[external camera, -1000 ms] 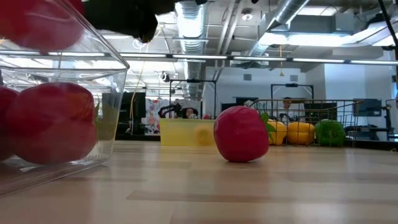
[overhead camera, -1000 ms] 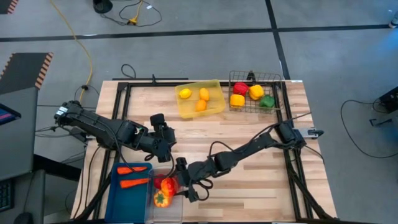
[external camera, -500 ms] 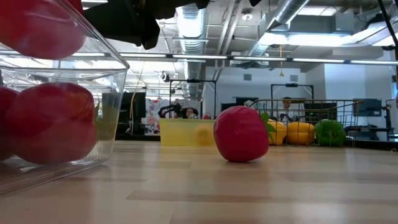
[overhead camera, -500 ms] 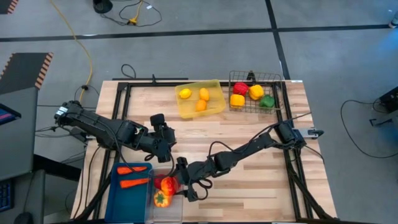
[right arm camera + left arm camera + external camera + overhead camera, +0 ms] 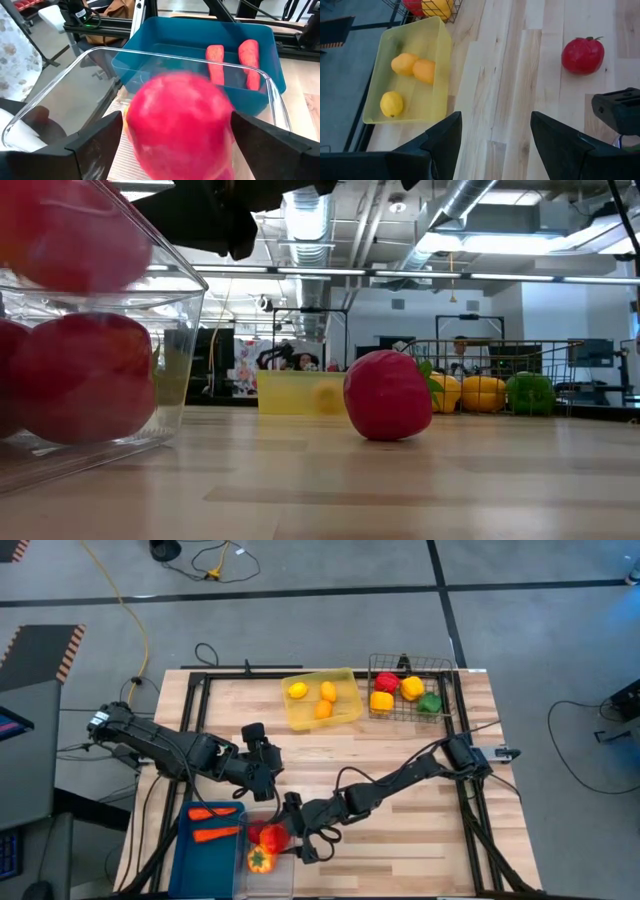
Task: Sort produce into baskets
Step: Put the orange tomato into the transparent bin, then put the red tomato into the transparent bin
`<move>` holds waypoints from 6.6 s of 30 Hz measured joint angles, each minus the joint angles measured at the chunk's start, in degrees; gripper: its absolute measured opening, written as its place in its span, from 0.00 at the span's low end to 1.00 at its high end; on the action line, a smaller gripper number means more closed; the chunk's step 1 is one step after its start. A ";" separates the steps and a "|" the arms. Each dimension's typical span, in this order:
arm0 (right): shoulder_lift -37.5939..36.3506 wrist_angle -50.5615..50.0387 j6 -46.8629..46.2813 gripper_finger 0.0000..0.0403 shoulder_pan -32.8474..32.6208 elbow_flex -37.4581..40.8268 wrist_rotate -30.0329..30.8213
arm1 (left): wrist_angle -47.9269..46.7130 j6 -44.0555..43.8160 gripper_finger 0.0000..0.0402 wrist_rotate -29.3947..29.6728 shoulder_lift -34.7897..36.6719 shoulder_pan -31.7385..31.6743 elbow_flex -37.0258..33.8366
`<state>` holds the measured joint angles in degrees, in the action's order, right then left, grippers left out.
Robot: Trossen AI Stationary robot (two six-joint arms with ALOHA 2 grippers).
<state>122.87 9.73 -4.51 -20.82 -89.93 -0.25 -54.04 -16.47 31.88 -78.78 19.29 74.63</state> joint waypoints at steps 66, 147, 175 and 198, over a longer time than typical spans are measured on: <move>-96.33 -38.26 -0.52 0.99 10.64 52.59 17.11 | 30.59 -0.93 0.87 -16.36 -13.47 -3.58 -0.04; -119.62 -33.25 -7.06 0.99 13.97 79.93 18.43 | 49.83 0.31 0.96 -19.34 -40.46 -4.24 -0.04; -119.53 -19.04 -2.96 0.99 14.60 85.59 16.74 | 43.08 -1.02 0.70 -26.60 -30.10 -4.57 -0.04; -119.51 -19.53 -3.15 0.99 14.60 85.61 16.74 | 7.98 -16.28 0.70 -38.01 -13.02 9.73 -0.02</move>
<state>3.36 -9.80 -7.66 -6.22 -4.32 16.49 -46.06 -32.75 -6.13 -91.80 29.02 74.61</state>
